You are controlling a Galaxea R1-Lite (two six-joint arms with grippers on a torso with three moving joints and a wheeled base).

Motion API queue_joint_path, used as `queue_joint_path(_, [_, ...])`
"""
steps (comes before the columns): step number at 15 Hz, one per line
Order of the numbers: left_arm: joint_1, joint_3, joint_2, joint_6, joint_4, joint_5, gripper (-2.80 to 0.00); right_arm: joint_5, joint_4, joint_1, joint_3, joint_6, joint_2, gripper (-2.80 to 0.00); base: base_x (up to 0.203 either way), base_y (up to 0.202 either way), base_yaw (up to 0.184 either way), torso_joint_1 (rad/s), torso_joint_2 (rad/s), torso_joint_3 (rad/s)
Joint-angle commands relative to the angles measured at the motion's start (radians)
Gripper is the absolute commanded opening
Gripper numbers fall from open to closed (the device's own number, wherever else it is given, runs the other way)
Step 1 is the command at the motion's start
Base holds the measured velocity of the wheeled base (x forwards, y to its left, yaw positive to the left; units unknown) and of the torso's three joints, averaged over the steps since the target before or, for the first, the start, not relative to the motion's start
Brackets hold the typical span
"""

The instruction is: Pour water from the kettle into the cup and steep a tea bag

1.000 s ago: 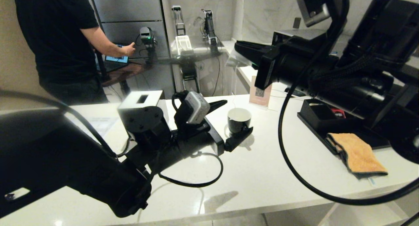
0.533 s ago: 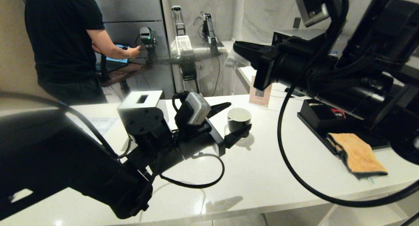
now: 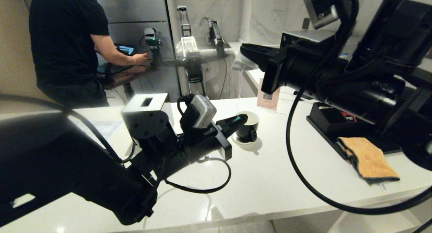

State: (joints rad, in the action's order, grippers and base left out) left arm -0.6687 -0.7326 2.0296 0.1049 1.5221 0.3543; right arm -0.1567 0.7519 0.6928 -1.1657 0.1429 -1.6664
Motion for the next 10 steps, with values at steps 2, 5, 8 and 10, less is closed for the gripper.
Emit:
queue_joint_path(2, [0.000, 0.003, -0.002, 0.001, 0.018, 0.000, -2.80, -0.001, 0.006, 0.002, 0.001, 0.001, -0.003, -2.80, 0.000, 0.000, 0.000, 0.000, 0.00, 0.000])
queue_joint_path(5, [0.001, 0.009, -0.006, 0.001, 0.018, -0.001, -2.80, 0.000, 0.006, 0.002, 0.003, 0.001, -0.003, -2.80, 0.000, 0.000, 0.000, 0.000, 0.00, 0.000])
queue_joint_path(8, [0.001, 0.028, -0.017, 0.001, 0.020, -0.001, -2.80, 0.000, 0.007, 0.001, 0.005, 0.001, -0.004, -2.80, 0.000, 0.000, 0.000, 0.000, 0.00, 0.000])
queue_joint_path(10, [0.001, 0.047, -0.028, -0.001, 0.020, -0.001, -2.80, 0.002, 0.007, -0.001, 0.006, 0.001, -0.006, -2.80, 0.000, 0.000, 0.000, 0.000, 0.00, 0.000])
